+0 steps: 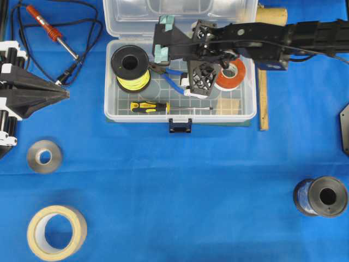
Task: Pick the nipper from the toolbox among several items.
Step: 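Close the right gripper on the blue pliers handles, then lift the pliers out of the toolbox and carry them toward the front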
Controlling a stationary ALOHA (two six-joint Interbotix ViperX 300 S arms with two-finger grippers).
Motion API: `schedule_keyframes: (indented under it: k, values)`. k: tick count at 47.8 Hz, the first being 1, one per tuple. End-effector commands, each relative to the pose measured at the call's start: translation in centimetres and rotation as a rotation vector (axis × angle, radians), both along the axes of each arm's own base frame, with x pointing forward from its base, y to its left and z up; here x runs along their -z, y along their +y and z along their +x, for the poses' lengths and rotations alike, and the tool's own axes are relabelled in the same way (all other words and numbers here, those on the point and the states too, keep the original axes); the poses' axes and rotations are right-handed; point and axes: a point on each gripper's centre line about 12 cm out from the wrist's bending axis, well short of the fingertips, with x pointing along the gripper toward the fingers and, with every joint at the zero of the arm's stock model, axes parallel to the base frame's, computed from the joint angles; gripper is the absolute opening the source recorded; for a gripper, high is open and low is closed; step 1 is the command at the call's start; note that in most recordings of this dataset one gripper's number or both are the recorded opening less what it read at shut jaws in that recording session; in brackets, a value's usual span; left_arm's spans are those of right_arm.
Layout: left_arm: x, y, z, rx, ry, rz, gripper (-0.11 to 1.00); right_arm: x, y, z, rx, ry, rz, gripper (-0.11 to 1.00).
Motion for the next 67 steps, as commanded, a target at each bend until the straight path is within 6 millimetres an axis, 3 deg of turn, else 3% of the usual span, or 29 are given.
schedule_keyframes:
  k: [1, 10, 13, 19, 26, 34, 50, 58, 67]
  values:
    - [-0.4, 0.0, 0.2, 0.001, -0.008, -0.001, 0.00, -1.0, -0.3, 0.8, 0.000, -0.046, -0.013, 0.66]
    - [-0.2, 0.0, 0.2, 0.001, -0.003, -0.001, 0.00, 0.9, -0.5, 1.1, -0.004, -0.015, -0.007, 0.59]
    - [-0.2, 0.0, 0.2, 0.001, -0.005, -0.001, 0.00, 1.4, -0.5, 1.1, -0.008, -0.004, -0.006, 0.48]
    - [-0.1, 0.0, 0.2, 0.001, 0.000, -0.001, 0.00, 1.5, -0.4, 1.1, -0.018, -0.004, -0.007, 0.14]
    - [0.0, 0.0, 0.2, 0.001, 0.006, -0.003, 0.00, 1.0, -0.4, 1.2, -0.021, -0.010, -0.008, 0.13]
    - [0.0, 0.0, 0.2, 0.001, 0.006, -0.003, 0.00, -2.6, -0.5, 1.0, -0.018, -0.078, -0.030, 0.13]
    - [0.0, 0.0, 0.2, 0.001, 0.006, -0.003, 0.00, -12.8, 0.9, -1.5, -0.022, -0.230, -0.075, 0.13]
    - [0.0, 0.0, 0.2, 0.001, 0.006, -0.003, 0.00, -16.3, 4.6, -2.8, -0.095, -0.300, -0.081, 0.13]
    - [0.1, 0.0, 0.2, 0.002, 0.008, -0.006, 0.00, -16.4, 10.4, -3.1, -0.213, -0.324, -0.049, 0.13]
